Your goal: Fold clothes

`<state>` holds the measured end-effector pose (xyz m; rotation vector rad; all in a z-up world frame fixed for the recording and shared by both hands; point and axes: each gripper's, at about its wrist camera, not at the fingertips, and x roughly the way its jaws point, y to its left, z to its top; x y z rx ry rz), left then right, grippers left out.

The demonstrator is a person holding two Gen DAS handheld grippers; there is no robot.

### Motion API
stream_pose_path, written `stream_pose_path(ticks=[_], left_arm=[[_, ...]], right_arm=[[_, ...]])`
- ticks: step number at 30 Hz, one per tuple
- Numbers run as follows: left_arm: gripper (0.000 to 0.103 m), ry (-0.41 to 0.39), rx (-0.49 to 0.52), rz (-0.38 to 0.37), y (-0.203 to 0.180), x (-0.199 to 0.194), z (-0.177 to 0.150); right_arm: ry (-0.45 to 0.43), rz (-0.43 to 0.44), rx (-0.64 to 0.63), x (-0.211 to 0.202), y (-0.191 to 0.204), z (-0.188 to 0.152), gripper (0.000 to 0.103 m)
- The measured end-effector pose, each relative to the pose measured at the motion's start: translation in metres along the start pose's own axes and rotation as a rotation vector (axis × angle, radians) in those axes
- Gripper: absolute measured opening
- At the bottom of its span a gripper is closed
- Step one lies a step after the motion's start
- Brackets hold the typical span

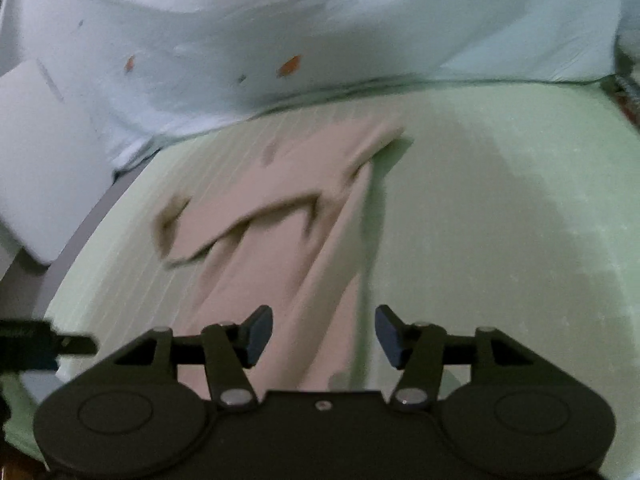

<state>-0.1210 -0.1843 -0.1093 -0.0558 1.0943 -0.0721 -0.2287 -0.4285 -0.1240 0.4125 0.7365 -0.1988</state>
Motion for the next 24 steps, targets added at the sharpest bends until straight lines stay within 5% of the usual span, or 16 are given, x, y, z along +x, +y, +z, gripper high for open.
stream_pose_path(ticks=[4, 9, 11, 15, 24], left_arm=[[0.093, 0.007, -0.004, 0.023, 0.0, 0.008, 0.017], [0.093, 0.013, -0.026, 0.036, 0.005, 0.031, 0.052], [0.093, 0.011, -0.025, 0.028, 0.006, 0.043, 0.072], [0.093, 0.003, -0.031, 0.016, 0.004, 0.073, 0.114], [0.093, 0.031, -0.078, 0.038, 0.005, 0.156, 0.189]], right_arm=[[-0.023, -0.029, 0.005, 0.012, -0.01, 0.021, 0.057], [-0.031, -0.03, -0.023, 0.044, -0.008, 0.051, 0.031], [-0.035, -0.035, -0.036, 0.059, -0.004, 0.068, 0.028], [-0.038, -0.042, -0.055, 0.096, 0.004, 0.105, 0.03], [0.096, -0.136, -0.014, 0.21, 0.009, 0.166, 0.057]])
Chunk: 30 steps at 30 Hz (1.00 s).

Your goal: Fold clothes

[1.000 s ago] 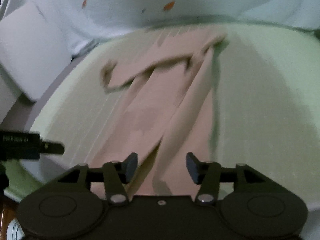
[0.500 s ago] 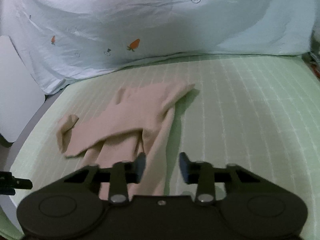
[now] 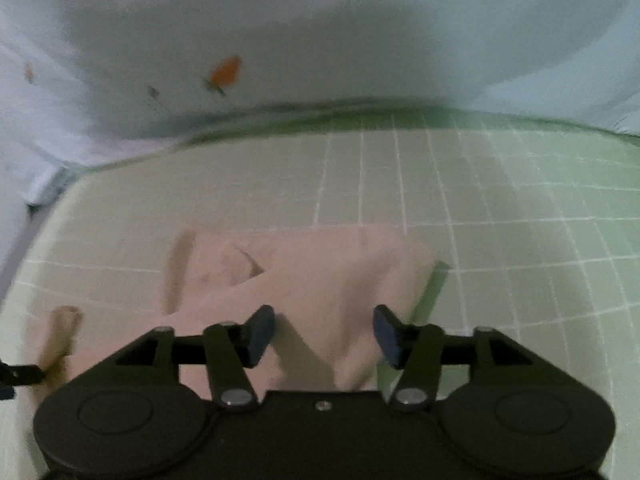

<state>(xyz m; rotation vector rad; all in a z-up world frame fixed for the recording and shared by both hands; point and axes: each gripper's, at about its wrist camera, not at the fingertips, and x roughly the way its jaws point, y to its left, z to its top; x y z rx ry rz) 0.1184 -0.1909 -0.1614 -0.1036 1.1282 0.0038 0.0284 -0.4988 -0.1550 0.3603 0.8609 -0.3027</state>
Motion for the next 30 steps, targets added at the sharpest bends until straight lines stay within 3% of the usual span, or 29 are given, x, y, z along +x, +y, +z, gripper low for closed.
stream_pose_path(ticks=[2, 4, 5, 7, 9, 16, 18, 21, 27, 30], left_arm=[[0.092, 0.012, -0.013, 0.011, 0.001, 0.015, 0.009], [0.074, -0.005, -0.021, -0.004, 0.003, 0.021, 0.011], [0.072, -0.015, -0.024, -0.01, 0.003, 0.023, 0.012], [0.032, -0.049, 0.01, 0.004, 0.0, 0.021, 0.013], [0.013, -0.063, -0.017, -0.015, 0.004, 0.018, 0.015], [0.011, -0.197, -0.166, -0.101, 0.024, -0.027, 0.039], [0.011, -0.267, -0.175, -0.127, 0.028, -0.046, 0.046], [0.012, -0.311, -0.155, -0.125, 0.028, -0.055, 0.053], [0.012, -0.18, -0.187, -0.069, 0.036, -0.014, 0.04], [0.012, -0.143, -0.174, -0.056, 0.039, -0.005, 0.03]], right_arm=[[-0.004, -0.009, -0.015, 0.01, 0.001, 0.002, 0.051], [-0.018, -0.027, -0.043, 0.015, 0.003, 0.004, 0.022], [-0.026, -0.015, -0.029, 0.013, 0.0, 0.006, 0.005], [-0.041, 0.01, -0.001, 0.008, -0.006, 0.011, 0.003], [-0.072, 0.026, 0.016, -0.003, -0.009, 0.014, 0.002], [-0.24, 0.091, 0.057, -0.048, -0.008, 0.043, 0.002], [-0.257, 0.122, 0.085, -0.046, -0.01, 0.052, 0.002], [-0.237, 0.118, 0.068, -0.03, -0.007, 0.052, 0.002], [-0.084, 0.046, 0.017, 0.032, 0.007, 0.032, 0.003], [0.0, -0.009, -0.029, 0.051, 0.011, 0.023, 0.012]])
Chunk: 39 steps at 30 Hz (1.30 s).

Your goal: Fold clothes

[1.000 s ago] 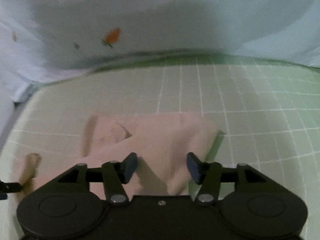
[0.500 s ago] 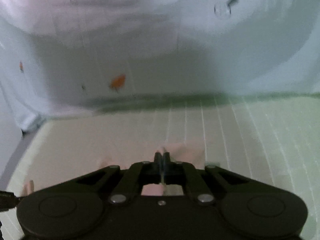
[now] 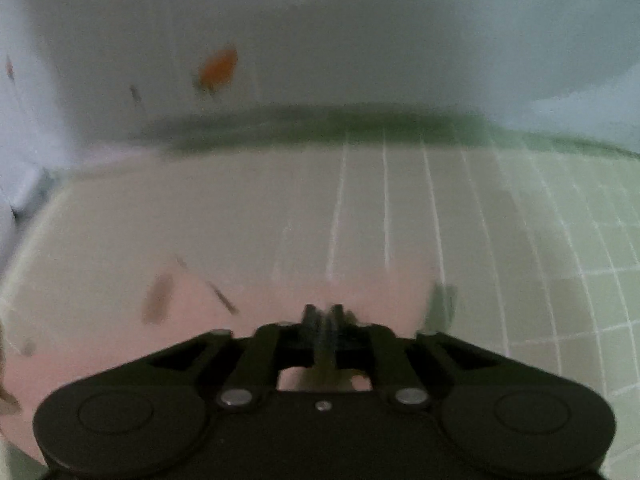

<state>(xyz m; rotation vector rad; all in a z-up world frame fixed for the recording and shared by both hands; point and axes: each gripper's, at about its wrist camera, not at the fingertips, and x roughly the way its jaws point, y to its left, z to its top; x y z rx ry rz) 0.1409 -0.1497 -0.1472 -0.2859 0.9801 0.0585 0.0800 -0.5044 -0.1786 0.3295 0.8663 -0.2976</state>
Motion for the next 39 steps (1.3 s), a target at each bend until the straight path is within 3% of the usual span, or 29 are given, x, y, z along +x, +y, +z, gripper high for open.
stream_pose_path(ticks=[1, 6, 8, 11, 15, 20, 23, 26, 28, 30, 34, 39], left_arm=[[0.012, 0.007, 0.008, -0.002, 0.002, 0.0, -0.002], [0.012, -0.025, 0.086, -0.041, -0.013, -0.018, -0.008], [0.012, -0.045, 0.122, -0.077, -0.024, -0.029, -0.011], [0.012, -0.081, 0.201, -0.145, -0.045, -0.055, -0.024], [0.012, -0.088, 0.318, -0.264, -0.076, -0.088, -0.055], [0.012, -0.011, 0.445, -0.387, -0.103, -0.123, -0.112], [0.016, 0.072, 0.484, -0.395, -0.105, -0.131, -0.15], [0.034, 0.146, 0.523, -0.352, -0.097, -0.136, -0.184], [0.062, 0.166, 0.513, -0.306, -0.088, -0.143, -0.203], [0.076, 0.169, 0.492, -0.253, -0.076, -0.149, -0.218], [0.088, 0.17, 0.465, -0.143, -0.054, -0.162, -0.234], [0.088, 0.178, 0.385, -0.066, -0.027, -0.164, -0.228]], right_arm=[[0.013, -0.008, -0.01, 0.001, 0.001, -0.002, 0.015], [0.007, -0.034, -0.026, -0.033, 0.006, -0.012, 0.069], [-0.013, -0.07, -0.022, -0.054, 0.007, -0.022, 0.081], [-0.055, -0.115, 0.007, -0.089, 0.005, -0.043, 0.083], [-0.057, -0.101, 0.077, -0.131, -0.01, -0.076, 0.083], [-0.038, -0.123, 0.103, -0.169, -0.033, -0.122, 0.084], [-0.016, -0.112, 0.125, -0.183, -0.045, -0.148, 0.084], [-0.006, -0.101, 0.107, -0.192, -0.052, -0.167, 0.084], [-0.008, -0.087, 0.097, -0.197, -0.054, -0.174, 0.085], [-0.022, -0.063, 0.092, -0.202, -0.056, -0.179, 0.089], [-0.06, 0.017, 0.051, -0.211, -0.042, -0.186, 0.09], [-0.107, 0.128, -0.083, -0.212, -0.003, -0.19, 0.089]])
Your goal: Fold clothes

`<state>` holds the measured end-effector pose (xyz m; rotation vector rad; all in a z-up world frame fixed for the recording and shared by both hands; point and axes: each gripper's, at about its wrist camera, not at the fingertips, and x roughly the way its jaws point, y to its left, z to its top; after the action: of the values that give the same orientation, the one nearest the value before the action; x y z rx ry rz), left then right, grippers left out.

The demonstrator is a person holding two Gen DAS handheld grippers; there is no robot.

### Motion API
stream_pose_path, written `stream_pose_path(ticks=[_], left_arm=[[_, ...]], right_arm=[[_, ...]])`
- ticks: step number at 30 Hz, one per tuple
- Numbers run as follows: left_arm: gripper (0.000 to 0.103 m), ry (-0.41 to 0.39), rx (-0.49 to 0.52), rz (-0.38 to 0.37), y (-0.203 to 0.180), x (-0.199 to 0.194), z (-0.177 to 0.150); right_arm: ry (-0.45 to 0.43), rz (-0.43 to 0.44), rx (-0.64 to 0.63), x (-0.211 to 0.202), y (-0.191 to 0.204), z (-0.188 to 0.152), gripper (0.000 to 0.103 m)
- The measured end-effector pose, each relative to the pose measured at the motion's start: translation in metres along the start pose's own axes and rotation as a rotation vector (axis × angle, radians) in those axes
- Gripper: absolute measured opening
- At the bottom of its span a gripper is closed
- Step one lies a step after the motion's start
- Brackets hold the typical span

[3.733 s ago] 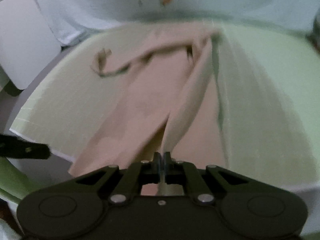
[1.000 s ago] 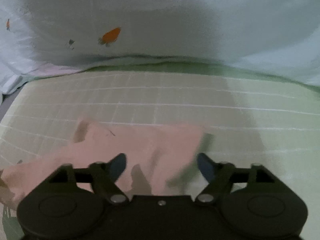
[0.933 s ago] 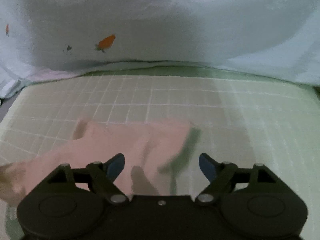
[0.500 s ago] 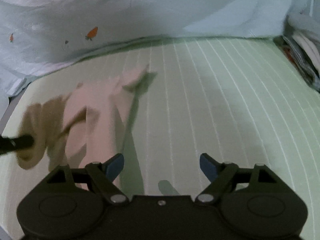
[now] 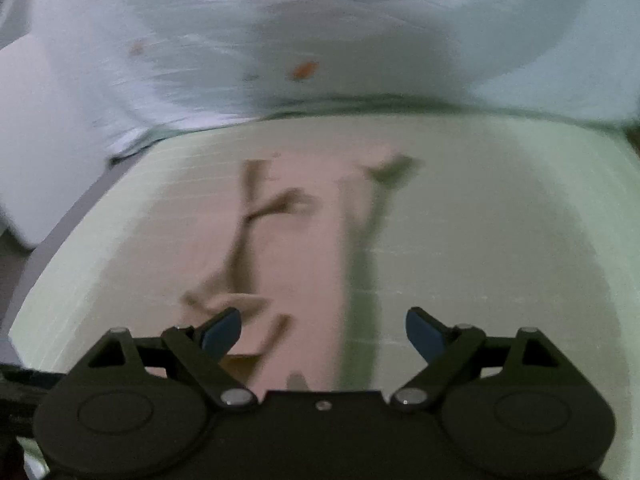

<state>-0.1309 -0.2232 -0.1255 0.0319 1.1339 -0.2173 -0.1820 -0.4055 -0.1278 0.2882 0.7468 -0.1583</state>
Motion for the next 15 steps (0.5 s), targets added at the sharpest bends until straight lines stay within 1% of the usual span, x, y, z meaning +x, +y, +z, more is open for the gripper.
stream_pose_path(ticks=[1, 2, 3, 5, 8, 11, 12, 13, 15], left_arm=[[0.088, 0.006, -0.015, 0.007, 0.004, 0.0, -0.001], [0.088, 0.006, -0.019, 0.01, 0.008, -0.002, -0.002], [0.088, 0.008, -0.018, 0.013, 0.012, -0.004, -0.002], [0.088, 0.012, -0.013, 0.027, 0.018, -0.009, -0.001], [0.088, -0.008, 0.004, 0.024, 0.025, -0.019, -0.001], [0.088, -0.011, 0.023, 0.02, 0.032, -0.024, 0.0], [0.088, -0.012, 0.03, 0.018, 0.035, -0.025, 0.0], [0.088, -0.012, 0.037, 0.015, 0.037, -0.026, 0.001], [0.088, -0.013, 0.048, 0.012, 0.04, -0.028, 0.002]], right_arm=[[0.002, 0.017, -0.019, 0.004, 0.008, 0.0, 0.087], [0.006, 0.033, -0.036, 0.007, 0.015, 0.0, 0.078], [0.027, 0.044, -0.016, 0.013, 0.019, -0.001, 0.064], [0.069, 0.065, 0.023, 0.023, 0.025, -0.001, 0.046], [0.117, 0.086, 0.126, 0.037, 0.027, -0.005, 0.047], [0.152, 0.064, 0.2, 0.049, 0.028, -0.011, 0.048], [0.149, 0.061, 0.22, 0.05, 0.028, -0.011, 0.046], [0.14, 0.064, 0.236, 0.05, 0.028, -0.012, 0.041], [0.129, 0.068, 0.259, 0.051, 0.03, -0.013, 0.002]])
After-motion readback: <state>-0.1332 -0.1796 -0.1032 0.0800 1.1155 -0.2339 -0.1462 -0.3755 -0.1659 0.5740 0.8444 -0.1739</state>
